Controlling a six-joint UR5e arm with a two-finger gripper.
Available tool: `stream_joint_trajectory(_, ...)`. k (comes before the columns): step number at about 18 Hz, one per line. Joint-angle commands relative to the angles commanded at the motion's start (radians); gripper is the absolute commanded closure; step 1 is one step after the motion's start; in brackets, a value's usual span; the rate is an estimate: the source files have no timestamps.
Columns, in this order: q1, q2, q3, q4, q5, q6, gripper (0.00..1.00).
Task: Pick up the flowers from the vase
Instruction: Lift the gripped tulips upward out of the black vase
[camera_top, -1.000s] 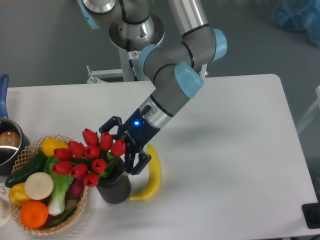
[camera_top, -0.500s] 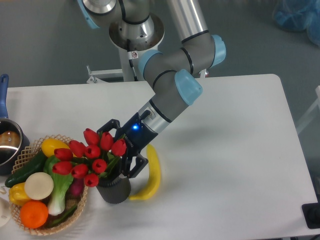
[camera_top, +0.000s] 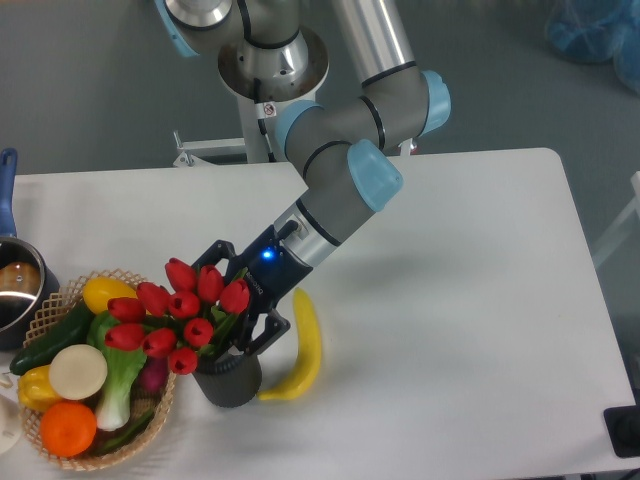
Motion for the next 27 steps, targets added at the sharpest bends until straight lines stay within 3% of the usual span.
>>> stream_joint_trajectory(5, 0.003, 0.002, 0.0, 0.0, -0.002, -0.002, 0.6)
stream_joint_trajectory(11, 0.011, 0.006, 0.002, 0.0, -0.021, -0.003, 0.61)
stream_joint_trajectory(12, 0.011, 0.008, 0.0, 0.0, -0.04, -0.008, 0.68)
stream_joint_trajectory(27, 0.133, 0.061, 0.011, 0.0, -0.261, -0.08, 0.61)
